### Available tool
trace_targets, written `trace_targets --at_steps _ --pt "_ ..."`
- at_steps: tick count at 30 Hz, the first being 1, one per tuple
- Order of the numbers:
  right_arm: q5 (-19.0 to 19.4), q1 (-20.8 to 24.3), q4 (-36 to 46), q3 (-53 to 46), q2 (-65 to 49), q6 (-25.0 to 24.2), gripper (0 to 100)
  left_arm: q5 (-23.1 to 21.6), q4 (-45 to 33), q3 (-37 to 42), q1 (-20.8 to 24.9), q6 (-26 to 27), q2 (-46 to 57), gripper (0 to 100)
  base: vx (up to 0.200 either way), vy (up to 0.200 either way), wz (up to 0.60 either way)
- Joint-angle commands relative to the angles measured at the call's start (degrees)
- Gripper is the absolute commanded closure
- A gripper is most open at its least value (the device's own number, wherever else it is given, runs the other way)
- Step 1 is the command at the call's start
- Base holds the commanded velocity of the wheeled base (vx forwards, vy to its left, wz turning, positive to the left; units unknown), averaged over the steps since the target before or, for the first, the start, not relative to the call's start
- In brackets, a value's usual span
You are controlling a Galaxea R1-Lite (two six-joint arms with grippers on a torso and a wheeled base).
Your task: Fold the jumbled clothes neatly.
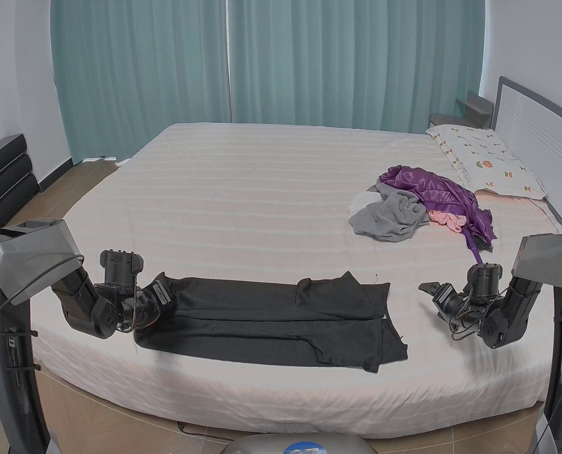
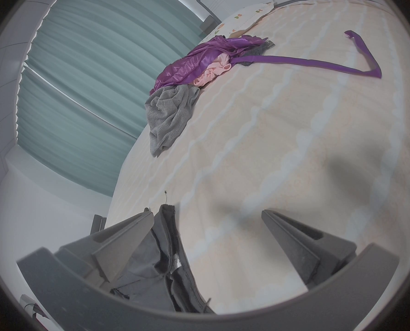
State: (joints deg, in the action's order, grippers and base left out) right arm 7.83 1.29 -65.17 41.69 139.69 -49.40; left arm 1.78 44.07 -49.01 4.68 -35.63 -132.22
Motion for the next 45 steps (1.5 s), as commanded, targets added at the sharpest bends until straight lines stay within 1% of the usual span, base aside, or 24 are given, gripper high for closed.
trace_targets --at_steps 1,5,16,18,22,27,31,34,42,45 --pt "0.0 0.0 0.0 0.1 0.1 0.0 0 0.1 0.1 -0.2 0.0 -0.1 0.1 100 0.000 0.000 0.00" --pt "-0.1 0.0 0.0 0.1 0.1 0.0 0 0.2 0.1 -0.3 0.2 -1.3 0.4 100 0.000 -0.150 0.00" --pt "-0.2 0.0 0.0 0.1 0.2 0.0 0 0.2 0.1 -1.1 2.0 -1.5 2.4 100 0.000 -0.200 0.00" --pt "-0.2 0.0 0.0 0.1 0.2 0.0 0 0.3 -0.2 -1.1 2.5 -1.5 3.2 100 0.000 -0.200 0.00" --pt "-0.2 0.0 0.0 0.1 0.1 0.0 0 2.1 -0.6 -1.2 4.0 -1.5 5.1 100 0.000 -0.200 0.00" --pt "-0.2 0.0 0.0 0.0 0.1 0.0 0 2.4 -1.0 -1.5 6.0 -1.5 7.7 100 0.000 -0.200 0.00" --pt "-0.3 0.0 0.0 0.0 0.1 0.0 0 2.8 -5.0 -2.9 7.9 -1.5 9.6 100 0.000 -0.200 0.00" --pt "-0.3 0.0 0.0 0.0 0.1 0.0 0 4.1 -8.5 -5.0 8.8 -1.5 10.3 100 0.000 -0.200 0.00" --pt "-0.3 0.0 0.0 0.0 0.1 0.0 0 4.6 -12.7 -8.3 11.7 -1.5 10.0 100 0.000 -0.200 0.00" --pt "-0.3 0.0 0.0 0.0 0.2 0.0 0 4.8 -14.3 -9.8 13.4 -1.5 9.7 100 0.000 -0.200 0.00"
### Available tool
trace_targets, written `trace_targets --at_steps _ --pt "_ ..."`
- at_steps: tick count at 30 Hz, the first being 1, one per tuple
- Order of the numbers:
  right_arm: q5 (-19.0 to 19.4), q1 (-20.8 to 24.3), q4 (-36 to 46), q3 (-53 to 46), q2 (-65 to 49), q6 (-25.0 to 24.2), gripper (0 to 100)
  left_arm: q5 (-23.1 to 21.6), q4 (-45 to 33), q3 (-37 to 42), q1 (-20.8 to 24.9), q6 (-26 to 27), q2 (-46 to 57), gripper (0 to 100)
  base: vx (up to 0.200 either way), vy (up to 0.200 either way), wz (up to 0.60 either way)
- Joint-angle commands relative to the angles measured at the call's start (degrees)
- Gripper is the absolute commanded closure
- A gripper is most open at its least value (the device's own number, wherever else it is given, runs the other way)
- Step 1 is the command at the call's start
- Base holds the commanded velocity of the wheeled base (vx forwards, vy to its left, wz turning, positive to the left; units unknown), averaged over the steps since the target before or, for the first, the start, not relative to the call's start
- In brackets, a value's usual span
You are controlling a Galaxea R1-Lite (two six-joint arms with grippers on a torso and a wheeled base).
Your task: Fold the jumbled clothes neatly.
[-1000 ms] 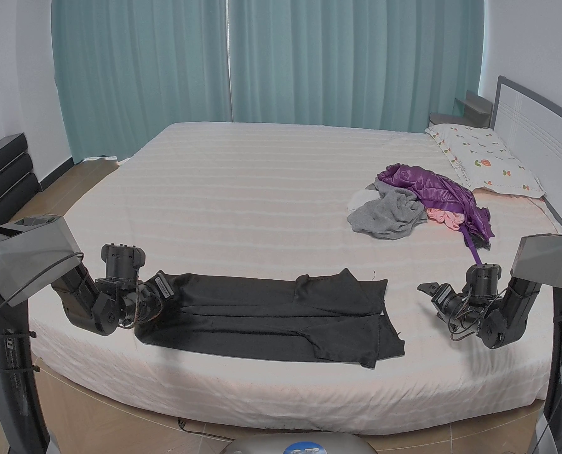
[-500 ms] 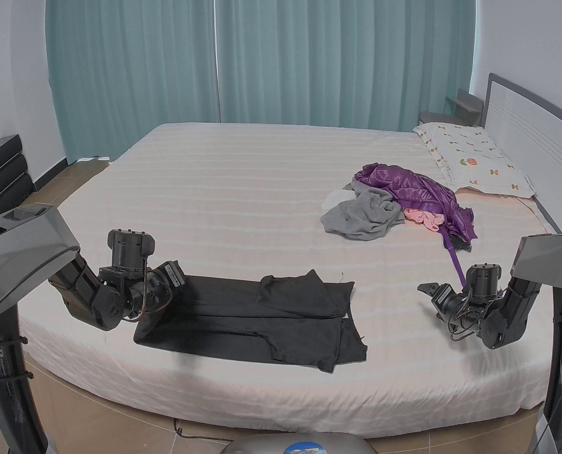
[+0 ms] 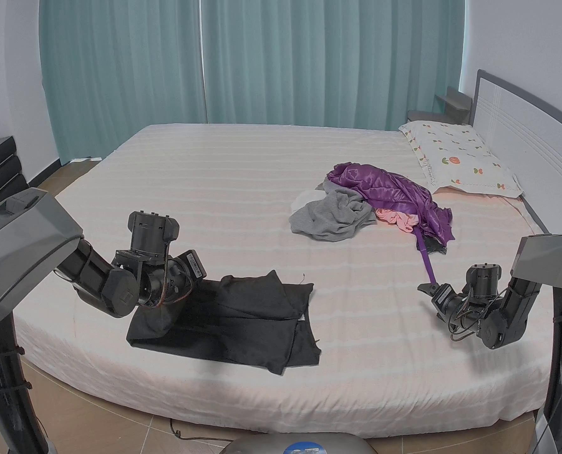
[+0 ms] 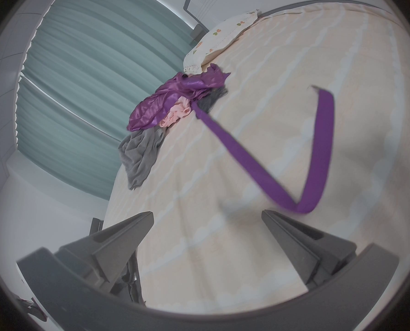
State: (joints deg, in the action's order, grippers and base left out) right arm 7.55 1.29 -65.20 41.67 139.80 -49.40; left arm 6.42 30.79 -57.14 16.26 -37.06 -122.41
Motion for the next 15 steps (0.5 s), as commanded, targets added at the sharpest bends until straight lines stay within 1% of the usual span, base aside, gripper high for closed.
trace_targets --at_steps 1,5,12,15 --pt "0.0 0.0 0.0 0.0 0.1 0.0 0 0.4 -1.4 -2.3 2.4 0.0 -0.1 100 0.000 -0.200 0.00" --pt "0.0 0.0 0.0 0.0 0.1 0.0 0 2.1 -3.4 -4.6 4.6 -0.1 -1.7 100 0.000 -0.200 0.00" --pt "-0.1 0.0 0.0 0.0 0.1 0.1 0 2.8 -3.5 -6.3 7.7 -1.0 -4.5 100 0.000 0.000 0.00" --pt "-0.1 0.1 0.0 0.0 0.2 0.1 0 4.6 -3.5 -7.1 8.7 -1.0 -6.2 100 0.000 0.000 0.00"
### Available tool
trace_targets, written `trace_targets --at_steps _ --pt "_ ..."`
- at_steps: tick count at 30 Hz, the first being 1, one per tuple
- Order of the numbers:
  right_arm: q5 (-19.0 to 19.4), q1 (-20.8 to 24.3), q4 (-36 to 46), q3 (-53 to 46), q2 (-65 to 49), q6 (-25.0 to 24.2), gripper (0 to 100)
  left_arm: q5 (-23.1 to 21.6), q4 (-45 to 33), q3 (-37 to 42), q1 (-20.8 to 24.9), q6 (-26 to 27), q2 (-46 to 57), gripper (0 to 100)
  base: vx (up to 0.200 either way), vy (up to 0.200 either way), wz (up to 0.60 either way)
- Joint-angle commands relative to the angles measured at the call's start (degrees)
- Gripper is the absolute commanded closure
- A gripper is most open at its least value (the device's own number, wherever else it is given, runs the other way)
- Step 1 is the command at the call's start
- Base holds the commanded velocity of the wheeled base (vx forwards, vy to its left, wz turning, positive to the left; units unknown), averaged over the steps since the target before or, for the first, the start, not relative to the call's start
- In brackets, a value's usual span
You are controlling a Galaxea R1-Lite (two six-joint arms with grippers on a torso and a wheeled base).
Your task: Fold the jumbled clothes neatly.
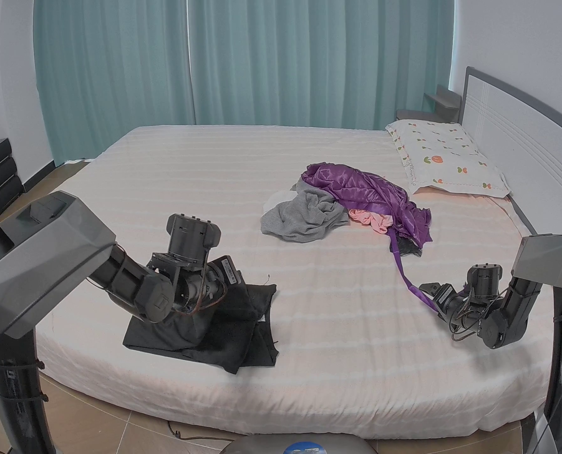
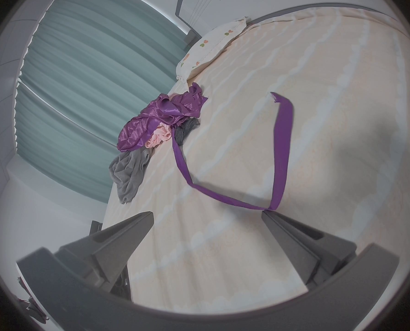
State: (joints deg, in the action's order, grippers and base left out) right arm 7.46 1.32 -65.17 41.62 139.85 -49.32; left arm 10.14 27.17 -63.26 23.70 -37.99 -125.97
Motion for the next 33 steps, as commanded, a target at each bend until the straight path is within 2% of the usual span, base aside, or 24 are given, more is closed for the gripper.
trace_targets --at_steps 1,6,7,15,25,33 --pt "0.0 0.1 0.0 0.0 0.2 0.0 0 1.5 0.1 -1.3 1.4 -0.1 -3.1 100 0.000 0.000 0.00" --pt "0.0 0.1 0.0 0.0 0.2 0.0 0 2.2 0.0 -1.5 2.8 -2.2 -4.3 100 0.000 0.000 0.00" --pt "0.0 0.1 0.0 0.0 0.2 0.0 0 2.2 0.0 -1.6 2.8 -2.3 -4.4 0 0.000 0.000 0.00" --pt "0.0 0.1 0.0 0.0 0.2 0.0 0 2.3 0.1 -1.0 4.0 -2.4 -4.6 0 0.000 0.000 0.00" --pt "0.0 0.1 0.0 0.1 0.2 0.0 0 2.3 -1.0 6.0 -2.9 -6.2 1.3 0 0.000 0.000 0.00" --pt "0.0 0.1 0.0 0.0 0.2 0.0 0 2.1 -1.2 9.3 -3.7 -9.6 3.1 0 0.000 0.000 0.00"
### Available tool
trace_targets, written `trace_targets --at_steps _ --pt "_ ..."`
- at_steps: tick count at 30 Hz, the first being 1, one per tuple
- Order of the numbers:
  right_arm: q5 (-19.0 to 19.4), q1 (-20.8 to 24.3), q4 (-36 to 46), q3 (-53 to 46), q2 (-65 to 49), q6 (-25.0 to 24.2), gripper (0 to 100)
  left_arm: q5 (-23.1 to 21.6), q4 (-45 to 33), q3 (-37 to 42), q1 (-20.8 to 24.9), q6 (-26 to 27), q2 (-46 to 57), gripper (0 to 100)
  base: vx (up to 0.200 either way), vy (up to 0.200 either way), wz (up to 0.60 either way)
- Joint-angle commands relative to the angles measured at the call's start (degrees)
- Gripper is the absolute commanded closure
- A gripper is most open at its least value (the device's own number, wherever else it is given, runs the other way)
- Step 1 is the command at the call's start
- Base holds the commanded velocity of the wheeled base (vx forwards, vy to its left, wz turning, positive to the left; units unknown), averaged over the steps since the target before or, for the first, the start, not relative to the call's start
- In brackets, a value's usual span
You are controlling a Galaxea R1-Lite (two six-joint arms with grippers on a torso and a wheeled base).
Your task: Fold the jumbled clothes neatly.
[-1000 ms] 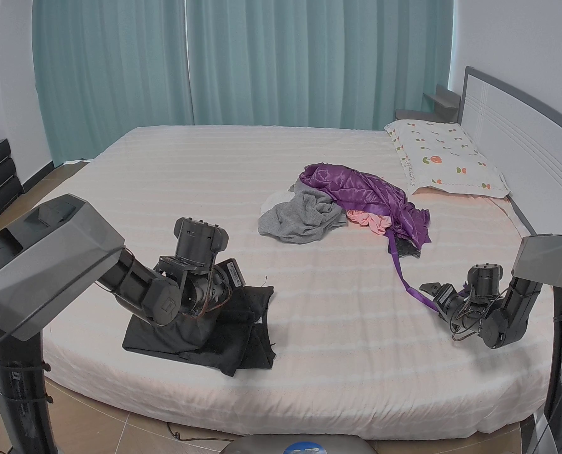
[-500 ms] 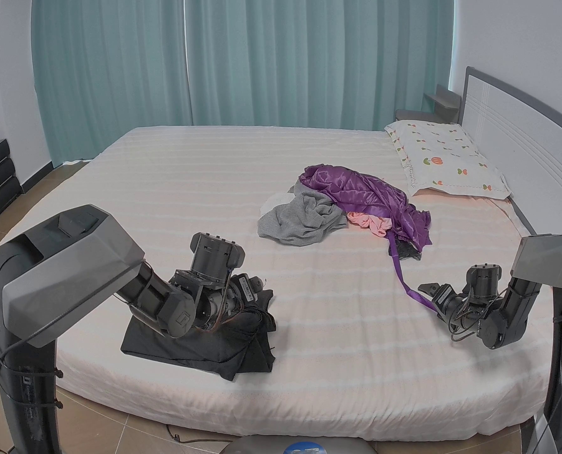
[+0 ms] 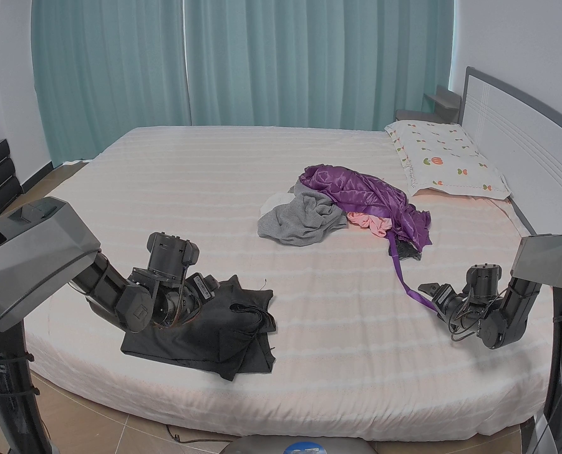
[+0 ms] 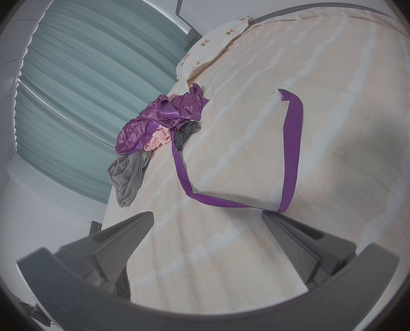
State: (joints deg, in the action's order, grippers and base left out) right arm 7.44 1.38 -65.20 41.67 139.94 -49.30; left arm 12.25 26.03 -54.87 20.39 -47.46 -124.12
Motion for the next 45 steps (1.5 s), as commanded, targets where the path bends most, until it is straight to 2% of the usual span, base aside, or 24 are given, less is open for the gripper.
trace_targets --at_steps 1,5,12,16,23,33,40,45 --pt "-0.1 0.0 0.0 0.0 0.1 0.0 0 -0.1 -0.1 0.9 -0.4 -0.2 1.1 0 0.000 0.000 0.00" --pt "0.0 0.0 0.0 0.0 0.1 0.0 0 -0.4 -0.1 1.3 -0.5 -0.6 0.6 0 0.000 0.000 0.00" --pt "-0.1 0.0 0.0 0.0 0.1 0.0 0 -1.0 0.0 1.6 -1.8 -2.5 0.5 0 0.000 0.200 0.00" --pt "0.0 0.0 0.0 0.0 0.0 -0.1 0 -3.6 0.1 2.1 -2.9 -4.1 0.5 0 0.000 0.200 0.00" --pt "0.0 0.0 0.0 0.1 0.0 -0.1 0 -5.4 0.3 2.8 -4.0 -4.2 0.4 0 0.000 0.200 0.00" --pt "-0.5 1.2 0.0 -0.3 -1.2 -0.1 0 -5.7 0.4 3.7 -4.9 -4.3 0.4 0 0.000 0.200 0.00" --pt "-3.0 4.4 0.1 -2.6 -4.2 0.0 0 -6.0 0.4 3.6 -5.0 -5.6 0.0 0 0.000 0.200 0.00" --pt "-5.9 11.6 0.8 -4.9 -7.7 0.3 0 -6.0 0.4 3.7 -5.1 -5.7 0.2 0 0.000 0.200 0.00"
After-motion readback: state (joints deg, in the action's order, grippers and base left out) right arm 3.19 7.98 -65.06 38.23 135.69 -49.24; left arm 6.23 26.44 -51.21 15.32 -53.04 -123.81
